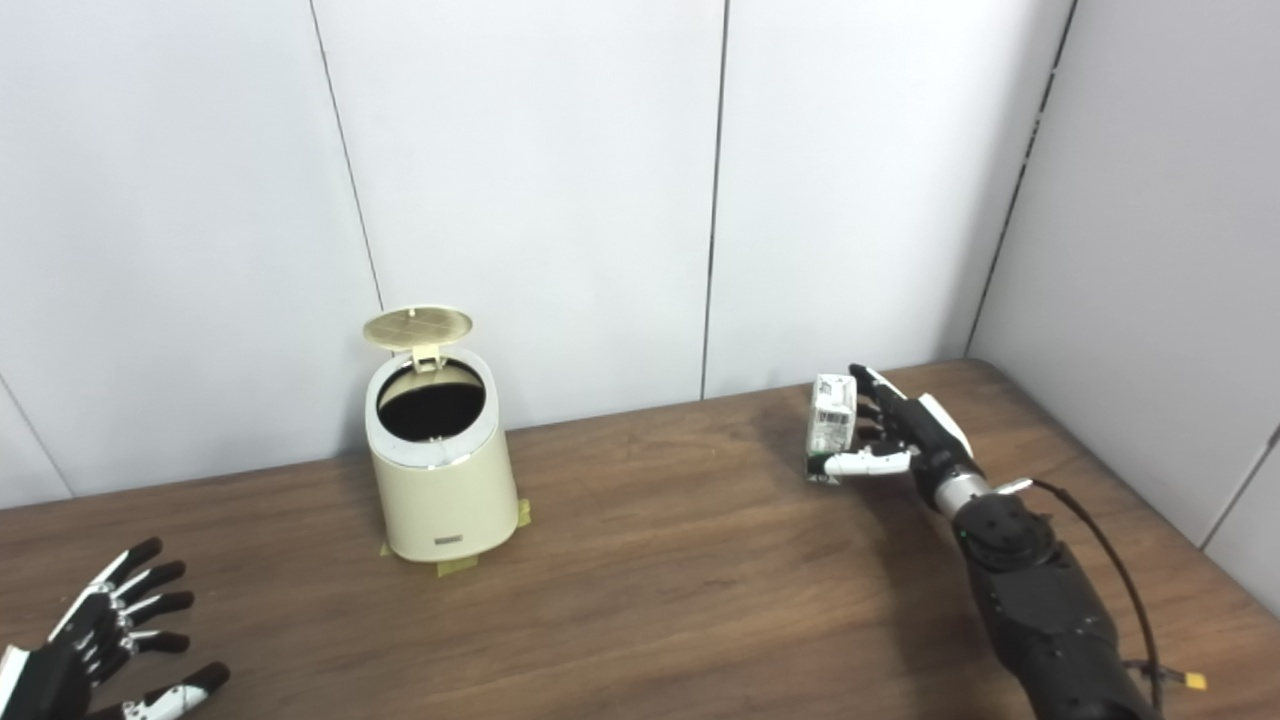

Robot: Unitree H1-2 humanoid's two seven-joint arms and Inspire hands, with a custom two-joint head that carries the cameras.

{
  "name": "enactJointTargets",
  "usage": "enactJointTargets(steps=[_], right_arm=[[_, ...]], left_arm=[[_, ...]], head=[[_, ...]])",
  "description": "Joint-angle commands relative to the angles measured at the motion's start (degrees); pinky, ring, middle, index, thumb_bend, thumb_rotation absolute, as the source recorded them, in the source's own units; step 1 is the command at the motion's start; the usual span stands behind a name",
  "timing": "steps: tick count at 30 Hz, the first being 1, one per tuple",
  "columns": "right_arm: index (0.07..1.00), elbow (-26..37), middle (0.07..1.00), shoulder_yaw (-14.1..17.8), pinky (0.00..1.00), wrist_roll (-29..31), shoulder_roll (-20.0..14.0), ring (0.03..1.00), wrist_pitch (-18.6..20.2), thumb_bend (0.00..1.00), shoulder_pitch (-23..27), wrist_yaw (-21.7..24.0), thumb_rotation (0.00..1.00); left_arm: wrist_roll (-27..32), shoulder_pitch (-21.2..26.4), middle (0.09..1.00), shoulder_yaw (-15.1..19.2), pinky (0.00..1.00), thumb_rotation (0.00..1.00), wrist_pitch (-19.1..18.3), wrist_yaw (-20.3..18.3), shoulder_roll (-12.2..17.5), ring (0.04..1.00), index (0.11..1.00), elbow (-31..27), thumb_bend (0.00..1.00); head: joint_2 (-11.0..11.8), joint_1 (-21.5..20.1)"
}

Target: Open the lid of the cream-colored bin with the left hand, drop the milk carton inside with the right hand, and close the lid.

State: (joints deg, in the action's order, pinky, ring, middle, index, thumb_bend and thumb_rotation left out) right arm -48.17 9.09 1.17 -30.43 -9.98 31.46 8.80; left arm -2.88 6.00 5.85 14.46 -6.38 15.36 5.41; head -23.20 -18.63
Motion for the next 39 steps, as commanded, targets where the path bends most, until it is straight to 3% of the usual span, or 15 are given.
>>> enactJointTargets(steps=[1,9,10,12,13,14,16,19,27,32,39], right_arm=[[0.901,1.0,0.923,0.8,0.84,1.2,-1.1,0.878,-2.7,0.77,3.5,-0.7,0.00],[0.910,1.1,0.896,0.1,0.84,1.0,-0.9,0.866,-2.1,0.79,3.6,-0.4,0.02],[0.886,0.9,0.859,0.4,0.81,1.2,-0.8,0.830,-2.4,0.80,3.6,-0.8,0.02],[0.757,-1.1,0.725,1.1,0.65,1.0,-0.5,0.682,-4.8,0.76,4.2,-3.1,0.00],[0.640,-2.6,0.596,1.3,0.55,0.9,-0.4,0.587,-6.6,0.65,4.5,-4.3,0.00],[0.571,-4.2,0.530,1.3,0.46,0.4,-0.5,0.505,-8.8,0.59,5.0,-5.4,0.00],[0.512,-5.4,0.489,0.7,0.37,-1.1,-0.8,0.427,-11.4,0.53,5.3,-7.9,0.00],[0.504,-5.9,0.479,0.1,0.37,-2.4,-1.3,0.411,-13.2,0.52,5.5,-9.6,0.00],[0.503,-4.0,0.473,-0.1,0.38,-3.2,-2.6,0.409,-11.5,0.52,5.2,-9.4,0.00],[0.509,-4.0,0.470,-0.5,0.36,-4.2,-3.4,0.408,-13.4,0.52,4.9,-10.1,0.00],[0.507,5.7,0.478,-0.8,0.38,-6.6,-0.6,0.413,-9.1,0.52,2.3,-13.0,0.00]], left_arm=[[0.5,1.3,0.852,0.1,0.63,0.00,1.8,0.4,0.6,0.784,0.926,-2.1,0.71],[0.5,1.0,0.860,0.2,0.65,0.00,0.8,0.2,0.6,0.796,0.930,-2.9,0.71],[0.3,0.9,0.862,0.2,0.66,0.00,0.6,0.3,0.6,0.799,0.930,-3.1,0.71],[0.1,0.8,0.861,0.2,0.66,0.00,0.4,0.4,0.6,0.798,0.930,-3.4,0.71],[0.3,0.8,0.862,0.2,0.66,0.00,0.5,0.3,0.6,0.798,0.930,-3.5,0.71],[0.6,0.7,0.865,0.2,0.66,0.00,0.5,0.2,0.6,0.798,0.932,-3.6,0.70],[0.8,0.7,0.866,0.2,0.66,0.00,0.4,0.0,0.7,0.797,0.934,-3.7,0.69],[0.6,0.6,0.867,0.3,0.65,0.00,0.2,0.1,0.7,0.794,0.936,-3.9,0.69],[-0.1,0.5,0.864,0.2,0.66,0.00,-0.1,0.1,1.0,0.792,0.933,-4.2,0.68],[0.1,0.6,0.867,0.1,0.66,0.00,0.7,-0.1,1.0,0.796,0.932,-3.6,0.67],[0.3,0.8,0.861,-0.1,0.64,0.00,1.4,-0.3,1.1,0.786,0.928,-2.9,0.65]], head=[[-0.4,0.0],[-0.7,0.0],[-0.8,0.0],[-0.9,0.1],[-1.0,0.2],[-1.1,0.1],[-1.2,0.1],[-1.3,0.0],[-1.7,-0.4],[-1.8,-0.3],[-1.8,0.3]])
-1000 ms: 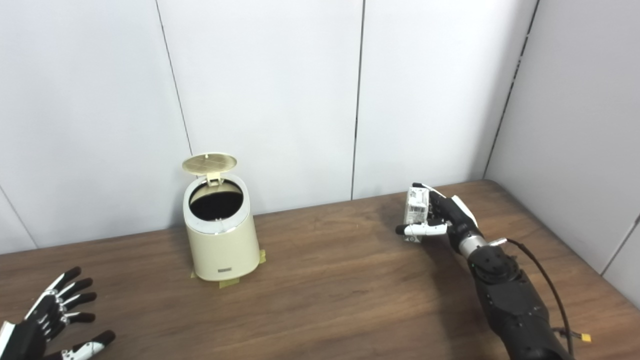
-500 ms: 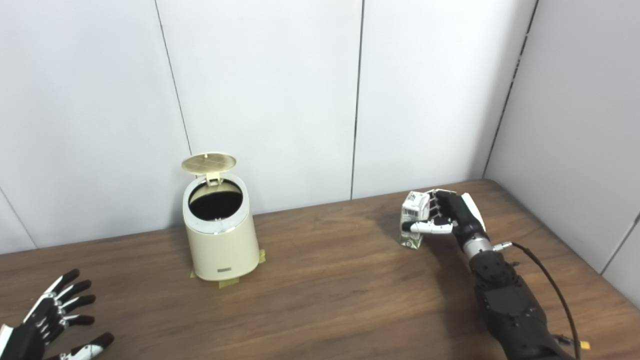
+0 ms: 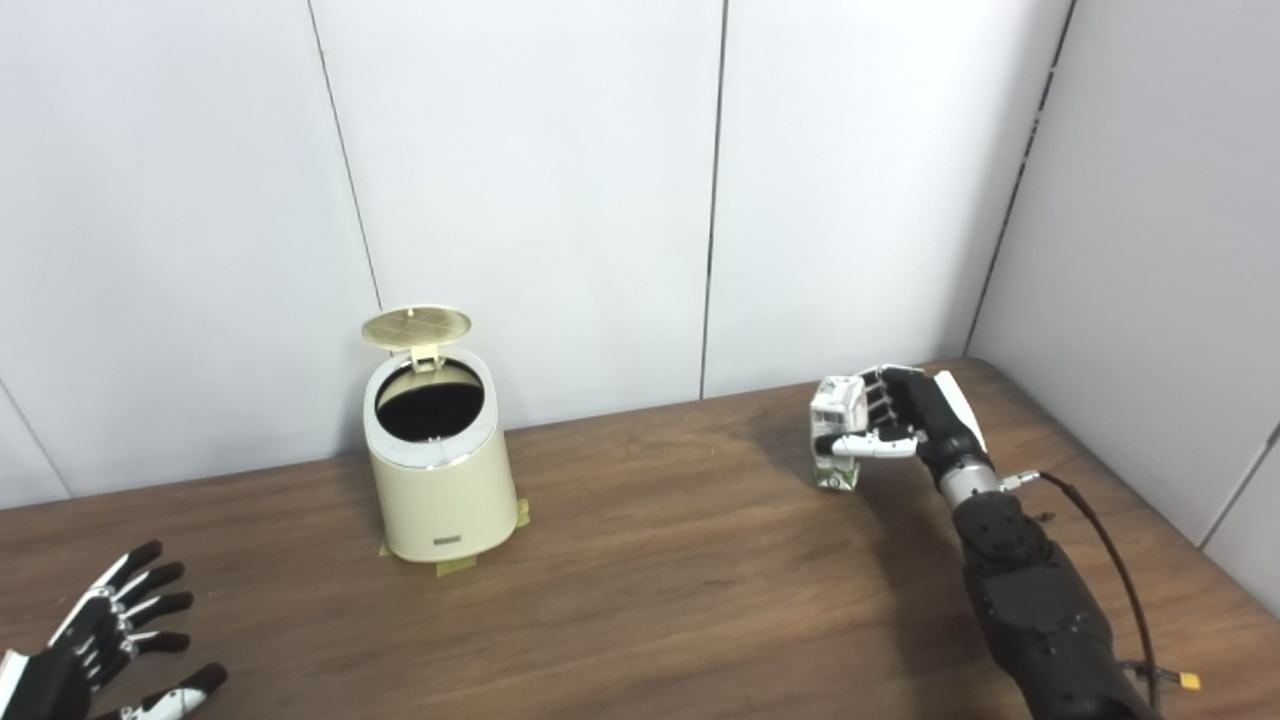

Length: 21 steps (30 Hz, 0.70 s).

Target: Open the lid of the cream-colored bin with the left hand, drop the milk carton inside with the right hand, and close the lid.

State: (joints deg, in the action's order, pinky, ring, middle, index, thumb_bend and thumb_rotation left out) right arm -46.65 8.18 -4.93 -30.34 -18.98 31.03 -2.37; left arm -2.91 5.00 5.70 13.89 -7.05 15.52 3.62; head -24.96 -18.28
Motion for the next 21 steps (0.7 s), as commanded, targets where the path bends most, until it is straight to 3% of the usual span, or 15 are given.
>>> enactJointTargets(steps=[1,8,21], right_arm=[[0.510,6.8,0.481,-0.2,0.39,-1.6,0.0,0.419,0.9,0.52,2.2,-2.6,0.00],[0.517,20.8,0.491,-1.7,0.37,-5.4,4.7,0.413,3.7,0.52,1.8,-4.2,0.00],[0.500,33.0,0.481,-5.9,0.36,-6.0,14.5,0.426,7.2,0.52,5.3,-2.2,0.00]], left_arm=[[0.6,1.8,0.861,0.1,0.64,0.00,2.0,0.2,0.9,0.788,0.928,-1.0,0.65],[0.9,2.0,0.864,-0.4,0.64,0.00,2.9,0.0,0.4,0.791,0.928,-0.6,0.65],[-0.1,1.8,0.871,-1.6,0.64,0.00,2.2,1.0,-1.6,0.803,0.920,0.3,0.71]], head=[[-0.1,0.1],[0.0,3.1],[0.2,10.9]])
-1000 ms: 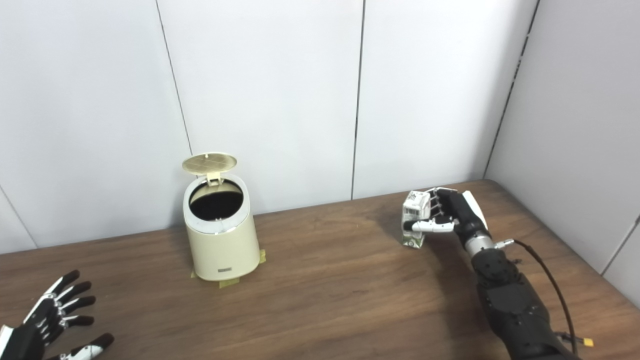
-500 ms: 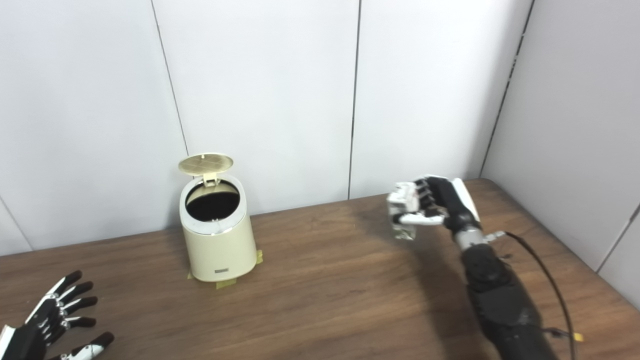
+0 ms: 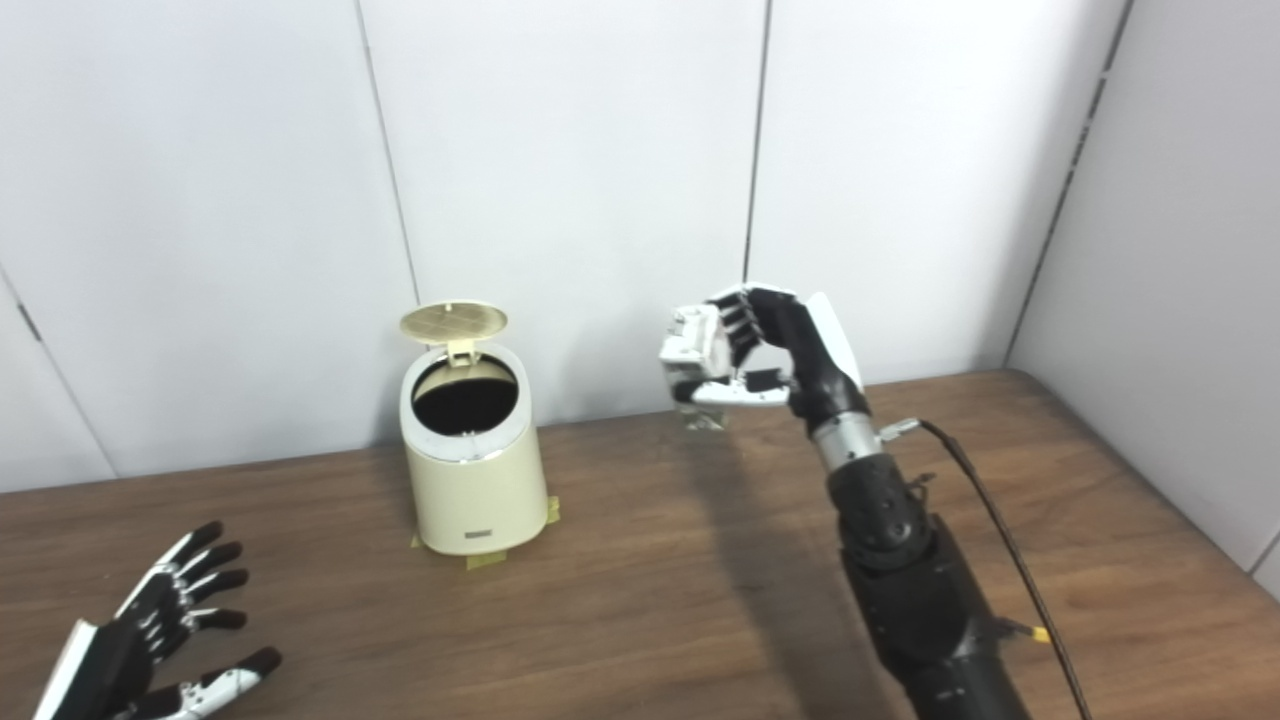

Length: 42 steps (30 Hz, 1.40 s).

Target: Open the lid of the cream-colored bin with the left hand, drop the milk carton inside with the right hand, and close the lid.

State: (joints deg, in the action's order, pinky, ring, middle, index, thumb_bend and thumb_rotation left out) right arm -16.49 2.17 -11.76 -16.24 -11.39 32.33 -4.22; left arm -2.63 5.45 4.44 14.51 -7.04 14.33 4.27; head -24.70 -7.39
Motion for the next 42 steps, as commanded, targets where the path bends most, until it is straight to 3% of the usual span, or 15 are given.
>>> enactJointTargets(steps=[1,6,21,33,36,42], right_arm=[[0.499,3.1,0.482,-0.1,0.36,0.9,1.4,0.425,-0.1,0.52,4.3,-0.4,0.00],[0.494,3.3,0.471,-1.7,0.36,0.4,4.7,0.432,-1.5,0.52,5.7,-0.1,0.00],[0.511,-0.1,0.471,-3.8,0.32,-1.5,12.7,0.410,0.4,0.52,11.3,-1.7,0.00],[0.527,-3.3,0.472,-3.8,0.33,-1.2,14.4,0.405,0.5,0.52,14.1,-2.1,0.00],[0.530,-4.7,0.469,-4.0,0.33,-1.5,14.8,0.404,-0.8,0.52,14.6,-2.6,0.00],[0.534,-10.0,0.473,-4.4,0.32,-0.5,15.4,0.397,-6.9,0.52,16.1,-3.1,0.00]], left_arm=[[-0.6,1.3,0.872,-0.4,0.64,0.00,1.7,1.1,-0.6,0.803,0.919,-0.3,0.71],[-1.4,1.2,0.868,-0.9,0.64,0.02,2.0,1.8,-1.6,0.795,0.918,0.1,0.72],[-3.1,2.0,0.871,-2.4,0.63,0.09,3.1,3.9,-3.4,0.793,0.917,2.2,0.74],[-3.4,2.0,0.880,-2.9,0.65,0.13,2.2,4.2,-4.0,0.806,0.924,1.3,0.75],[-3.6,2.0,0.879,-2.9,0.64,0.14,2.0,4.3,-4.1,0.805,0.921,1.1,0.76],[-3.2,1.7,0.879,-3.3,0.65,0.14,1.5,4.4,-4.3,0.811,0.921,0.4,0.76]], head=[[0.0,0.3],[0.2,3.0],[0.6,6.4],[0.3,7.3],[0.1,7.5],[-0.2,7.9]])
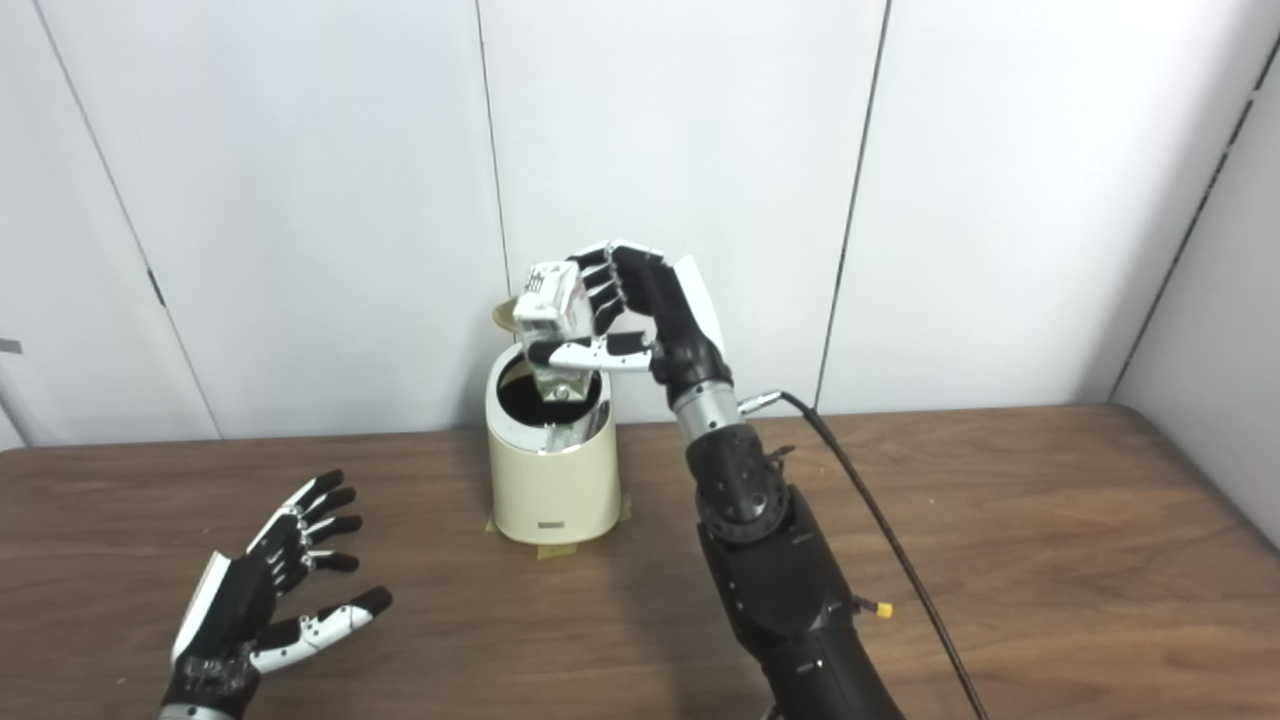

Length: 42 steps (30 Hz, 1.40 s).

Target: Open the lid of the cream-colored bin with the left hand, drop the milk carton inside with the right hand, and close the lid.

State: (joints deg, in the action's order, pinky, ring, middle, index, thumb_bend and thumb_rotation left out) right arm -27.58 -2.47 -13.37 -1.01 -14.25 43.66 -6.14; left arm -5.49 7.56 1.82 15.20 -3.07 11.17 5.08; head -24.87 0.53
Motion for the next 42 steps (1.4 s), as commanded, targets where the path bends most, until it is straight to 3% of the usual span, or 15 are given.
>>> enactJointTargets(steps=[1,9,24,42], right_arm=[[0.532,0.0,0.474,0.3,0.32,1.4,0.3,0.397,-5.0,0.52,5.1,-1.1,0.00],[0.531,-7.3,0.474,-1.9,0.32,-2.8,-1.0,0.403,-12.4,0.52,7.5,-4.8,0.00],[0.528,-14.3,0.477,-12.5,0.32,-4.0,-5.6,0.405,-12.7,0.52,11.3,-13.5,0.00],[0.524,-16.8,0.474,-18.1,0.33,-3.4,-8.0,0.407,-12.7,0.52,12.2,-16.3,0.00]], left_arm=[[-0.5,-0.5,0.878,-0.7,0.65,0.14,0.8,0.5,-1.1,0.811,0.920,-0.5,0.76],[-1.2,-1.0,0.874,-1.1,0.63,0.13,0.0,0.8,-1.4,0.801,0.917,-1.8,0.75],[-2.0,-1.7,0.869,-1.4,0.63,0.10,-0.6,0.9,-1.8,0.799,0.909,-2.9,0.74],[-1.3,-2.1,0.871,-1.5,0.64,0.09,-1.5,0.6,-2.0,0.803,0.911,-4.2,0.73]], head=[[0.0,0.0],[-0.4,0.4],[-0.9,1.2],[-1.3,1.3]])
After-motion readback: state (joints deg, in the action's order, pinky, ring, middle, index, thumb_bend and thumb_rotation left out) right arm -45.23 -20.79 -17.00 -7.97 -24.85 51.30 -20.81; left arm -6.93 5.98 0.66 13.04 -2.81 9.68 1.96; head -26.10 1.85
